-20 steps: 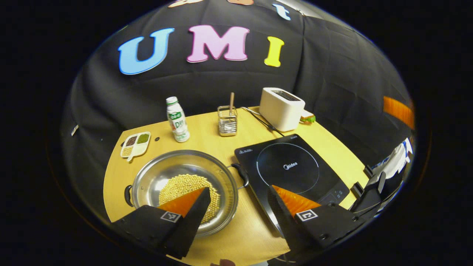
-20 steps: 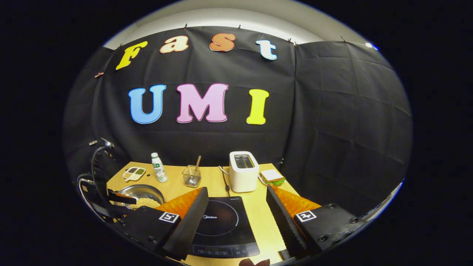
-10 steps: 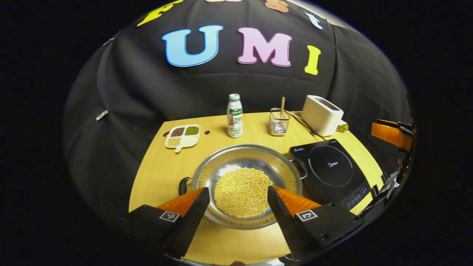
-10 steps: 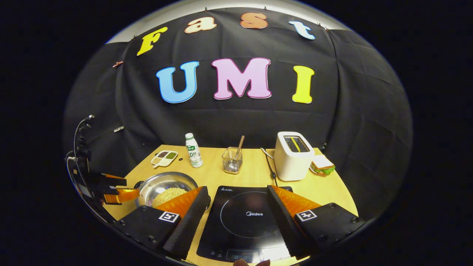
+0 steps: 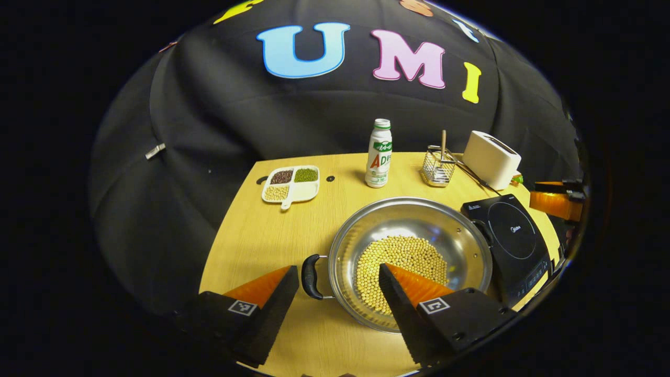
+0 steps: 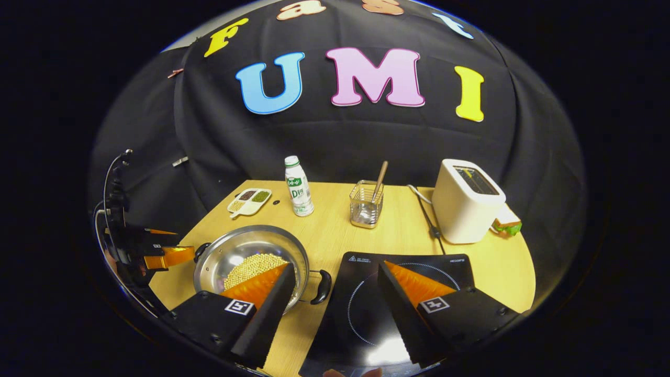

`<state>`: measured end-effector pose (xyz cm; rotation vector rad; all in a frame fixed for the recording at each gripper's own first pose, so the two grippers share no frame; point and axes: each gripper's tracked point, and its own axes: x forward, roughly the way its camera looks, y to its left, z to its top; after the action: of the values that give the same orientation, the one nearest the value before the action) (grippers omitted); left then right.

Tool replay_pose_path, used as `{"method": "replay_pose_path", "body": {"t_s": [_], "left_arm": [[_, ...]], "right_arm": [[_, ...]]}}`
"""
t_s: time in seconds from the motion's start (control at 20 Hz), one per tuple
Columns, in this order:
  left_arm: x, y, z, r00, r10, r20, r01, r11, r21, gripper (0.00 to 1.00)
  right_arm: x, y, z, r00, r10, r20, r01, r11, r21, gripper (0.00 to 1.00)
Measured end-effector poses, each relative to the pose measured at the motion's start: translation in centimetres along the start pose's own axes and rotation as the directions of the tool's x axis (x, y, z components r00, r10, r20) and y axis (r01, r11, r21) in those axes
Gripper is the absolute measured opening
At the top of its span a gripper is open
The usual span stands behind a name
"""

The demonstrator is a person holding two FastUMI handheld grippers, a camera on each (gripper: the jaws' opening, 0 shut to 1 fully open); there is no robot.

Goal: First push the handle of the pot to place it horizontally, then grasp the pot with both hands and set it on the induction cooktop.

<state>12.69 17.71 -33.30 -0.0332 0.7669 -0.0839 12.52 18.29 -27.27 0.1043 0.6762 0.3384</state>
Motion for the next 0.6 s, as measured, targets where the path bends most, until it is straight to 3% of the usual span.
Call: {"method": "replay_pose_path", "body": {"t_s": [0.25,0.55,0.6], "left_arm": [[4.7,1.3,-1.6,0.998,-0.005,-0.062,0.004,1.0,-0.028,0.9],[7.4,2.8,-2.8,0.994,0.019,-0.104,-0.019,1.0,0.0,0.76],[7.2,2.4,-3.0,0.994,-0.003,-0.109,0.002,1.0,-0.01,0.69]], "right_arm": [[3.4,1.4,-2.6,0.997,0.018,-0.075,-0.019,1.0,-0.01,0.98],[5.9,2.3,-4.1,0.993,0.02,-0.117,-0.021,1.0,-0.002,0.96],[6.2,2.4,-4.2,0.992,0.021,-0.122,-0.021,1.0,0.0,0.96]]}}
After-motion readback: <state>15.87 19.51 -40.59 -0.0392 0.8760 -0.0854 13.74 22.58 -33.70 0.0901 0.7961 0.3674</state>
